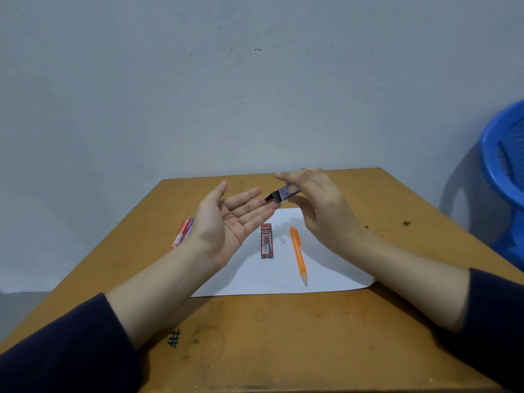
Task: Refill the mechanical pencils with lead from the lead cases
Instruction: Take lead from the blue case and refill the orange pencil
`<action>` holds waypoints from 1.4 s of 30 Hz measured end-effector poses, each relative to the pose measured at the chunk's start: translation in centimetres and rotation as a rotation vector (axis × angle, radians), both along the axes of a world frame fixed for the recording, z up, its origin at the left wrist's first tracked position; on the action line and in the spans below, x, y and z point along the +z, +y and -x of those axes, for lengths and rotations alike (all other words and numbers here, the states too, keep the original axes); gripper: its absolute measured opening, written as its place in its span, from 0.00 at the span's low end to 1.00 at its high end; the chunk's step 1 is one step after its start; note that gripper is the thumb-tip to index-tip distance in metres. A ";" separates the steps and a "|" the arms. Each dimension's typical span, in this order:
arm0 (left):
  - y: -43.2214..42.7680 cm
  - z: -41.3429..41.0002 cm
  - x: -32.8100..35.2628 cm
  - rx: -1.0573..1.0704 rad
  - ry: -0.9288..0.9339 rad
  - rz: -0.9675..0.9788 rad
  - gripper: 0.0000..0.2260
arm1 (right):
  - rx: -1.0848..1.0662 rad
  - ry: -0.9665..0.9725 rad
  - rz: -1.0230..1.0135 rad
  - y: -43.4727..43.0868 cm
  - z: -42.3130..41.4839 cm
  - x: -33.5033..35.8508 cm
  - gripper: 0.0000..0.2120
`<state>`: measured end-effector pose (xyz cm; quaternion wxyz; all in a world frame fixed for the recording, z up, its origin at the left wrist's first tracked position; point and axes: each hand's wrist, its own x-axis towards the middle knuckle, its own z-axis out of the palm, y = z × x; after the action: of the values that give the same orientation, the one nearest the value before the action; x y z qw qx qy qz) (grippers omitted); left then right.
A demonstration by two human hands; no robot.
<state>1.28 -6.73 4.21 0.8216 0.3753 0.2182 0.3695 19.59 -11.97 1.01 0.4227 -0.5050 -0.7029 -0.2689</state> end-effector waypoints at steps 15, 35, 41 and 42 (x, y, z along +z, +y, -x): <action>-0.1 0.1 0.2 -0.050 0.009 0.087 0.24 | 0.009 -0.156 -0.106 0.1 -0.6 0.1 0.08; -0.2 0.1 0.4 -0.082 0.069 0.033 0.13 | 0.019 -0.001 -0.050 0.0 -0.6 0.1 0.10; -0.1 0.0 0.0 -0.049 0.186 -0.085 0.08 | 0.021 0.041 -0.066 -0.1 -0.5 0.0 0.11; -0.1 0.0 -0.1 -0.044 0.202 -0.101 0.08 | 0.019 0.037 -0.067 -0.1 -0.4 0.0 0.11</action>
<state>1.30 -6.86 4.14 0.7834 0.4564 0.2725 0.3221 20.02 -12.05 1.04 0.4548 -0.4889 -0.6901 -0.2790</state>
